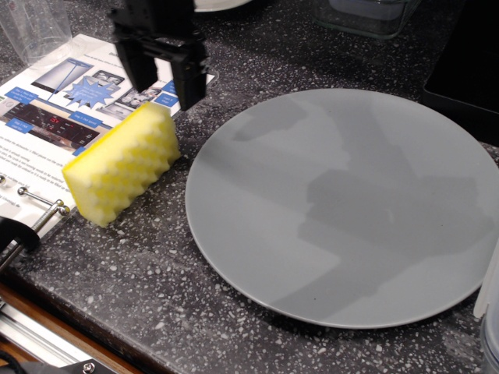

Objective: Pick up sponge and wipe plate

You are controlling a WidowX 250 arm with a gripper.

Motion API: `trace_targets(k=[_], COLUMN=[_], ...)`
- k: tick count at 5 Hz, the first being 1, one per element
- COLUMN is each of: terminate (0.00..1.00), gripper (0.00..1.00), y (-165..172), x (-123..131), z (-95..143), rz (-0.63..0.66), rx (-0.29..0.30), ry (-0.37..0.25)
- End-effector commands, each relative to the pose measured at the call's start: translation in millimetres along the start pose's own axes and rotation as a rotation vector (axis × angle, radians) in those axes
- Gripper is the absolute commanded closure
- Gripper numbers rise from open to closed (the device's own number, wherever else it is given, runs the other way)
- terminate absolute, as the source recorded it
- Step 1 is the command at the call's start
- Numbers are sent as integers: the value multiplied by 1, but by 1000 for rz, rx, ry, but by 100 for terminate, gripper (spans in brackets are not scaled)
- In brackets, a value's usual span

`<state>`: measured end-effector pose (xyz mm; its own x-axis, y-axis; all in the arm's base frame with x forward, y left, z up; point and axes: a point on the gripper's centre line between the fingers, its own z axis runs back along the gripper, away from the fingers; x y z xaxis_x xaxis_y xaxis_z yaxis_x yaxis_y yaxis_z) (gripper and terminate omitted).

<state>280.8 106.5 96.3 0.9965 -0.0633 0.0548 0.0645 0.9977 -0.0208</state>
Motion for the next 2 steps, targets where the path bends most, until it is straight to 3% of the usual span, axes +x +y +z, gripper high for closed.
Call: trace_targets(k=[1, 2], terminate=[0, 0], gripper=[0, 0], y=[16, 21], x=[-3, -1], z=[1, -3], rz=[-5, 1], rx=[58, 66], ry=[-82, -82])
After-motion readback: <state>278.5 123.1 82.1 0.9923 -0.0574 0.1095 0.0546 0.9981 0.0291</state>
